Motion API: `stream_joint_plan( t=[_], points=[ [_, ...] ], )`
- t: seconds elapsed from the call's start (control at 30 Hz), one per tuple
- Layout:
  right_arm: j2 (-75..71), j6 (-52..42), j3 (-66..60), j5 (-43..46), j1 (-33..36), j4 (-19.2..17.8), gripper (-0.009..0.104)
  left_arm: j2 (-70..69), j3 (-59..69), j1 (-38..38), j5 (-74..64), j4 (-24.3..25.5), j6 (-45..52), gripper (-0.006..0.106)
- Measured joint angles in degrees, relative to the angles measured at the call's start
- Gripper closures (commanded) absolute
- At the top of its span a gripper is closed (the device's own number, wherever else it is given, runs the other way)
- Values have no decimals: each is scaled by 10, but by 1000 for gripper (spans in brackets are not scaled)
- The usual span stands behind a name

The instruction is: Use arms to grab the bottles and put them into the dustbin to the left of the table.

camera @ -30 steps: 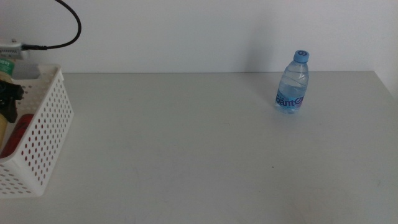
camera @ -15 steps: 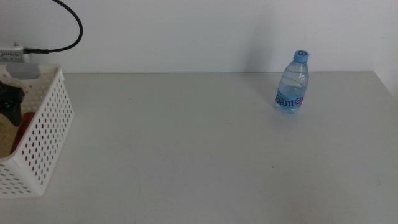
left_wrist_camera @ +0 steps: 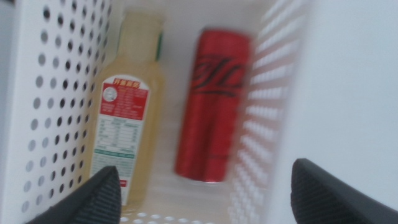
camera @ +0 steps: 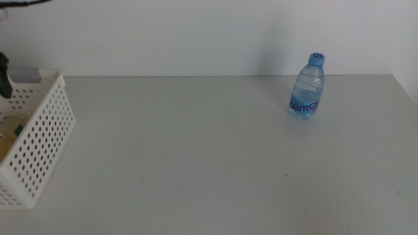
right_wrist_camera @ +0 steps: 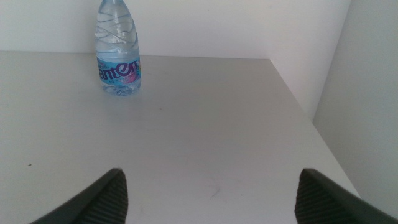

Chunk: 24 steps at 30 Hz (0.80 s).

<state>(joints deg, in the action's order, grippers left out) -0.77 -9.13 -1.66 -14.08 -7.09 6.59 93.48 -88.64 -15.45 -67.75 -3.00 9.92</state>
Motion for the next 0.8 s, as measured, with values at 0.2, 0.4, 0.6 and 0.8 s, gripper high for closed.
stream_joint_plan(
  t=[0.2,0.4,0.6,0.8],
  points=[
    [0,0,0,0,0,0,25,-118,47,62,60,-15,32,7],
    [0,0,0,0,0,0,25,-277,223,161,224,-18,18,7],
    [0,0,0,0,0,0,25,-463,396,250,307,-18,-2,7],
    [0,0,0,0,0,0,25,-647,540,346,333,-18,-2,7]
  ],
)
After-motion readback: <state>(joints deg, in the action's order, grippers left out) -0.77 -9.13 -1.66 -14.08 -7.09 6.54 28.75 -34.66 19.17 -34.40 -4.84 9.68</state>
